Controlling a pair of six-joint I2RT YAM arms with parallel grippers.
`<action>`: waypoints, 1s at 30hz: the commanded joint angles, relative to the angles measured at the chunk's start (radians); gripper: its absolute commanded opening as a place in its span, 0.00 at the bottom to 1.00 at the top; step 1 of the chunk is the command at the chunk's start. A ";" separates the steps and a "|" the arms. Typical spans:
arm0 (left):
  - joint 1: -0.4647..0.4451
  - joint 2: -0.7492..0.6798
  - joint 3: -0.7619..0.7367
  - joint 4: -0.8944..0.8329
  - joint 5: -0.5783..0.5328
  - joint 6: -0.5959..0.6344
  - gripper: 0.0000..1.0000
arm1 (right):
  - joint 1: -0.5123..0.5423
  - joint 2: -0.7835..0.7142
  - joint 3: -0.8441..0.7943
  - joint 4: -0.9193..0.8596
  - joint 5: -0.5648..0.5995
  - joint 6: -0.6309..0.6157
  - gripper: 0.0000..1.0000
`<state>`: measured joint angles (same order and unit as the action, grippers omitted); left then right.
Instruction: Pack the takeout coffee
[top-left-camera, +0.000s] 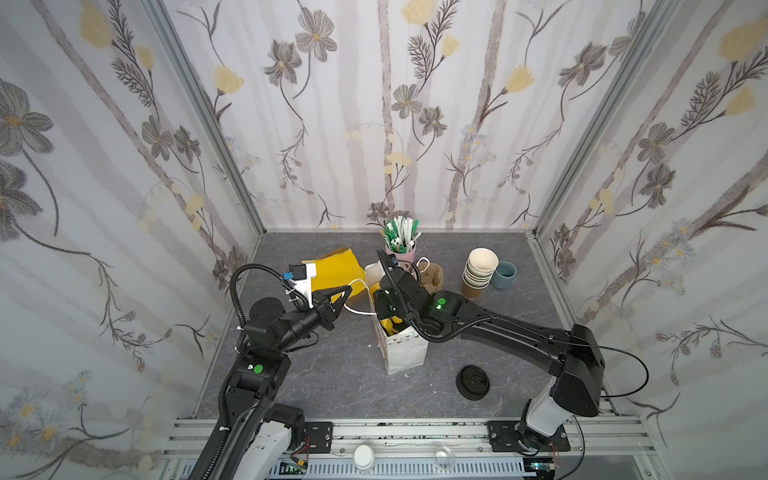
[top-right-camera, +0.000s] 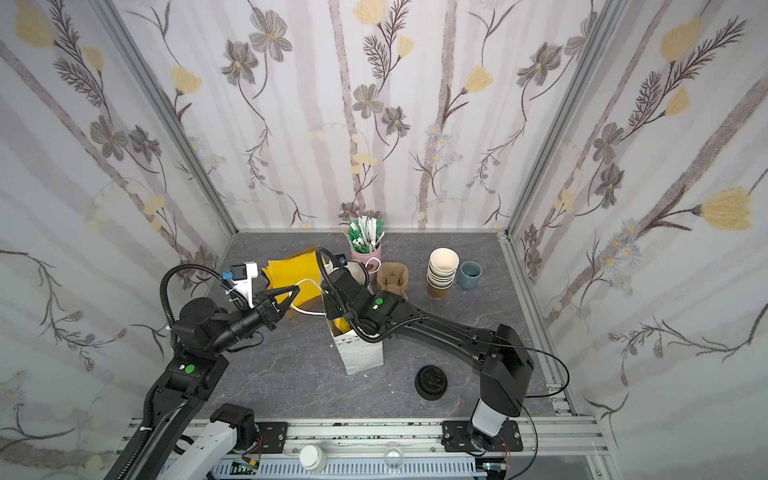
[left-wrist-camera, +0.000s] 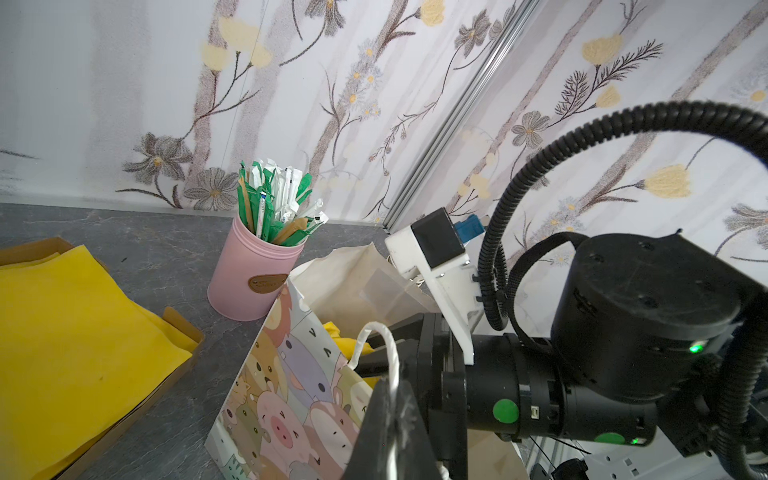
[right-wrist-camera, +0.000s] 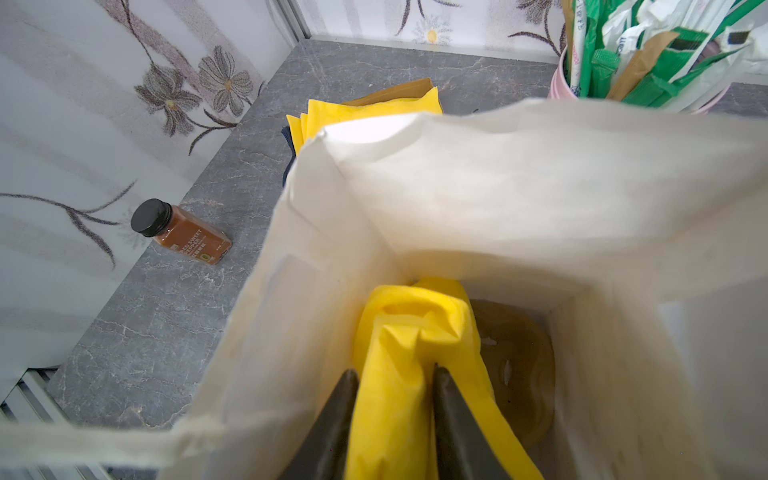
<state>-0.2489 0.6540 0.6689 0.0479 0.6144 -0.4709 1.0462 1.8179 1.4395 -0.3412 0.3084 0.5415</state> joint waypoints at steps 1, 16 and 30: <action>-0.001 -0.002 -0.002 0.021 0.010 0.008 0.00 | 0.002 -0.029 0.005 0.049 -0.006 0.002 0.45; 0.000 -0.007 -0.011 0.021 -0.004 0.010 0.31 | -0.004 -0.270 0.043 0.053 -0.098 -0.113 0.68; 0.002 -0.214 0.010 -0.025 -0.698 -0.023 0.82 | -0.273 -0.958 -0.492 0.061 0.266 -0.176 0.76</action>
<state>-0.2485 0.4770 0.6949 0.0319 0.2432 -0.4831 0.8703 0.9302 1.0374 -0.3008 0.4549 0.3466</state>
